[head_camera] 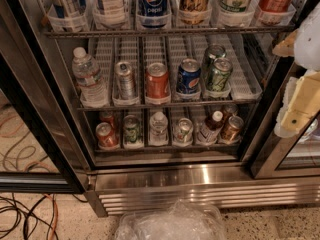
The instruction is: Pick pepsi can from top shelf of fridge
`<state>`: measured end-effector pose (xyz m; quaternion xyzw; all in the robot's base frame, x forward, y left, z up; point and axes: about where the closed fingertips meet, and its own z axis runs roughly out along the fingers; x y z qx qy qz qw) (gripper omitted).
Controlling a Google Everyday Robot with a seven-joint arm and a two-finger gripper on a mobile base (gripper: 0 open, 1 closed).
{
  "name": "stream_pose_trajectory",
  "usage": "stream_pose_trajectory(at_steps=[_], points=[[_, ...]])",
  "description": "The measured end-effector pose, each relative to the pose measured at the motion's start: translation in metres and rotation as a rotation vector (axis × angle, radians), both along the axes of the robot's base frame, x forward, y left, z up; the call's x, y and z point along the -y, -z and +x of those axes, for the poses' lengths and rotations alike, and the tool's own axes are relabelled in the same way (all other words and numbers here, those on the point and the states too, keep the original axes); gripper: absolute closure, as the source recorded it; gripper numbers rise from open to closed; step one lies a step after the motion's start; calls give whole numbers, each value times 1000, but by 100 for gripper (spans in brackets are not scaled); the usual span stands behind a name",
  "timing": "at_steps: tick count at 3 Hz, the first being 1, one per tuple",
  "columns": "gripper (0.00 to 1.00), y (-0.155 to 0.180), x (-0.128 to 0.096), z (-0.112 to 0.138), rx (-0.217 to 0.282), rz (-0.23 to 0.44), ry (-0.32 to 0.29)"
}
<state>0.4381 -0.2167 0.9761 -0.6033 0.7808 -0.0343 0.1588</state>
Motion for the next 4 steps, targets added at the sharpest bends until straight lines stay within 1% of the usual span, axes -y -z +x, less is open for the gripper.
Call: stream_pose_trajectory(at_steps=[1,2,3,4], points=[[0,0,0,0,0,0,0],[0,11,-28,4,-49,66,14],[0,18,-74,-6,-107,203,21],[0,13,-112,-18,-119,332,18]])
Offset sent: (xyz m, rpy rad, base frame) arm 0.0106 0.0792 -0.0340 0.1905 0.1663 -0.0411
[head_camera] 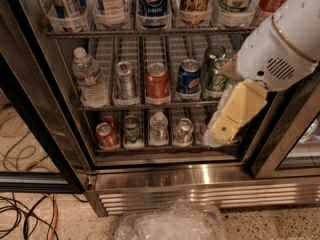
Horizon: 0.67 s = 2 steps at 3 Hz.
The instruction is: Pick pepsi can from top shelf of fridge
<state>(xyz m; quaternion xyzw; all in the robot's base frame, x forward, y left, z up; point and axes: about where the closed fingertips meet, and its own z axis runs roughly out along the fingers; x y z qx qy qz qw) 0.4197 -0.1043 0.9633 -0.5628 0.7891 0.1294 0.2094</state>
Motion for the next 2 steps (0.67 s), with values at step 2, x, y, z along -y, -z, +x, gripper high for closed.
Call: stream_pose_trajectory(at_steps=[2], points=[[0,-32,-36,-14,-14,182,39]])
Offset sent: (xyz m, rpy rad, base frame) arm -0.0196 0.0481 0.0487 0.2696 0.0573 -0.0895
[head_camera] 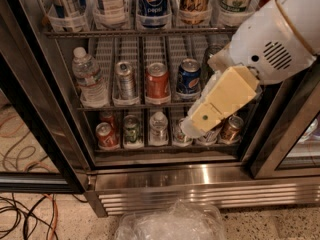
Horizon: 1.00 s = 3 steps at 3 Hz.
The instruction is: Pick pepsi can from top shelf of fridge
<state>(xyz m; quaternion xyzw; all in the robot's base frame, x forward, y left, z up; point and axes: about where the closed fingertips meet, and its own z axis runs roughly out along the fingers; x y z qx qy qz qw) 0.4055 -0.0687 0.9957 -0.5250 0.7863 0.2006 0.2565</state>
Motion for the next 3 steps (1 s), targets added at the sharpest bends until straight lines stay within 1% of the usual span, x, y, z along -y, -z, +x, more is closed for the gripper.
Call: stream_pose_trajectory(at_steps=[1,2,3], points=[[0,-3,-32,-5,-12,58,-66],[0,-3,-32,-5,-12,58,-66],[0,-14,-53,12,40,112,-122]])
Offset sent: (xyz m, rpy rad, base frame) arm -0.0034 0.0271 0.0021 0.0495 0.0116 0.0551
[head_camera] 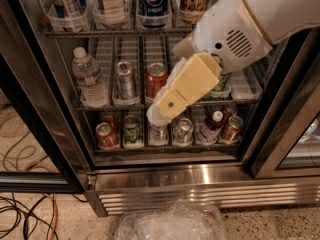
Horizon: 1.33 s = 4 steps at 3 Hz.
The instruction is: Pick pepsi can from top shelf of fridge
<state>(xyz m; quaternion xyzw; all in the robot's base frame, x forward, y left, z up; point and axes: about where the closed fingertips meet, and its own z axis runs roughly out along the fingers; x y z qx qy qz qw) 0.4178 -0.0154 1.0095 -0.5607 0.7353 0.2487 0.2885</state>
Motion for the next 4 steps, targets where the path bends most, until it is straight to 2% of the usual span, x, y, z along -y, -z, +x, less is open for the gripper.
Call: stream_pose_trajectory(at_steps=[1,2,3,4], points=[[0,-2,-16,15,23,130,29],[0,8,-31,13,-11,298,142],[0,28,-52,-8,-66,419,292],[0,50,-81,-21,-116,500,449]])
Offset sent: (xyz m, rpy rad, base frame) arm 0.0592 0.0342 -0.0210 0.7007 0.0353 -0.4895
